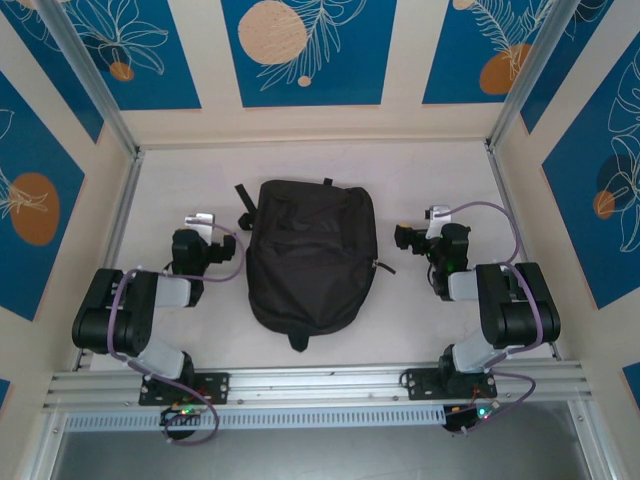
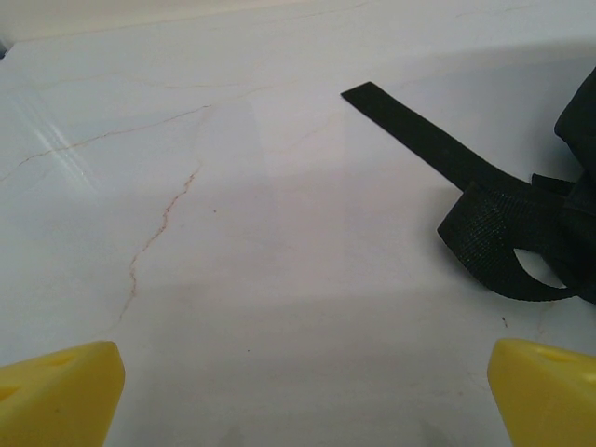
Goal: Pack the student bag
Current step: Reset both arms
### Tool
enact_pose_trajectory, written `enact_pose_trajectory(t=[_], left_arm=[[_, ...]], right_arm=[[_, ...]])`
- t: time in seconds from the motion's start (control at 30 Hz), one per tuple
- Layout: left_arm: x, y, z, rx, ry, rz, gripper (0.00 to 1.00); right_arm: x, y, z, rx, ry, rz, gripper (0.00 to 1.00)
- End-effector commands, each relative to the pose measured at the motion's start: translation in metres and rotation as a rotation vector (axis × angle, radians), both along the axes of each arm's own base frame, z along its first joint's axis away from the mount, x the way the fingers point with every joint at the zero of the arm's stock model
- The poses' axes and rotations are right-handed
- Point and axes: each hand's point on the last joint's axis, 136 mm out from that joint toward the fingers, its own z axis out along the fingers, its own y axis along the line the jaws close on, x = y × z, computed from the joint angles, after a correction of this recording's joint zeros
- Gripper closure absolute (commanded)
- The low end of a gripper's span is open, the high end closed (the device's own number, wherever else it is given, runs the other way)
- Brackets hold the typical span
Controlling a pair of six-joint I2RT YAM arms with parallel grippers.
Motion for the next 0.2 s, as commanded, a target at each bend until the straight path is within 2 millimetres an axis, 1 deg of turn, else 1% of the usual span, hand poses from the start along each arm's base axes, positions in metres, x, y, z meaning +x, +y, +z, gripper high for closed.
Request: enact_pose_trajectory(t=[0.0,0.17], left_arm=[[0.0074,-0.0008,0.0116,-0.007,-0.035,-0.017,0.00],[0.0068,-0.0024,0.0132,-0.009,-0.042,-0.030,0.00]], right_arm=[[0.0051,0.0011,0.0129,-0.001,-0.039,0.016,0.01],[0.0049,0.0010,0.0129,0.000,-0.039,0.016,0.01]])
